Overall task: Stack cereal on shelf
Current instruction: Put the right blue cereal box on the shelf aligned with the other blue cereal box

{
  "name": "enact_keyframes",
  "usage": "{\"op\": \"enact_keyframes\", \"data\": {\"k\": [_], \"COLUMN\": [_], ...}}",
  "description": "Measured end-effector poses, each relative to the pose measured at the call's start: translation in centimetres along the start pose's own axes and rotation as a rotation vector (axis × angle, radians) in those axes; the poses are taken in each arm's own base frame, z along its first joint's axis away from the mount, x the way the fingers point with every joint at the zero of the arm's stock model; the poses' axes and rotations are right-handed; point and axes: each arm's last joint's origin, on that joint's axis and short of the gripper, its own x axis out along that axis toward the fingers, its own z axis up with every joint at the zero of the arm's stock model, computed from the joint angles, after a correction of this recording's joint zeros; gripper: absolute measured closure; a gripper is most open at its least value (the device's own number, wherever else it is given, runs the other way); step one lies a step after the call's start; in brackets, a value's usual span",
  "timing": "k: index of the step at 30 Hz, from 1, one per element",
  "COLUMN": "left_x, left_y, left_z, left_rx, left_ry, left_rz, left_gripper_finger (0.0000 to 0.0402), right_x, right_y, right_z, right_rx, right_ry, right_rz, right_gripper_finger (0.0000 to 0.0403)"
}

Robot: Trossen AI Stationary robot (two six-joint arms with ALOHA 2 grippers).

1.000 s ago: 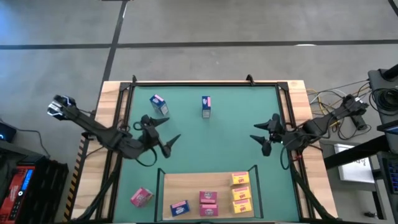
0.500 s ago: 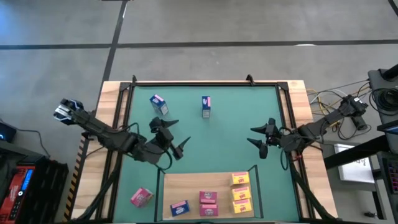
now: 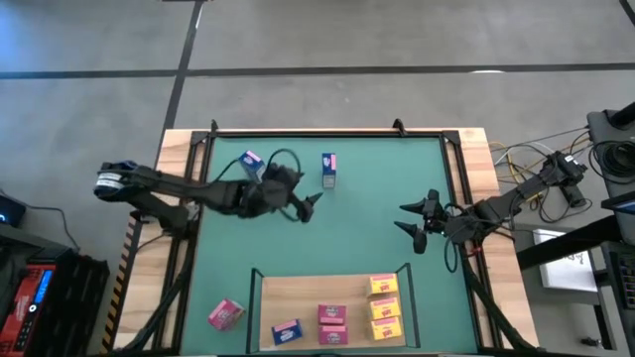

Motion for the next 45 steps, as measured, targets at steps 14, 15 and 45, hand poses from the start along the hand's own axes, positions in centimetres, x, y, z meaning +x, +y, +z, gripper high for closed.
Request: {"op": "enact_keyframes", "data": {"k": [14,15,45], "left_x": [5.8,6.1,7.8], "left_y": [-1.3,-1.4,-0.2], "left_z": [1.8,1.8,3.2], "left_rx": [-0.027,-0.015,-0.446], "left_ry": [0.108,0.128,0.231], "left_rz": [-0.009,0.004,0.328], "left_gripper_finger": [0.0018,0.0018,0.0018], "right_x": [0.0,0.0,0.0], "right_y": [0.0,0.0,0.0], "right_z": [0.0,0.0,0.0], "right_rx": [-0.002,-0.002,-0.002], "right_ry": [0.001,0.001,0.001], "right_rz": [0.0,0.0,-0.001], "right_gripper_finger": [0.0147,0.0146,0.0147]}}
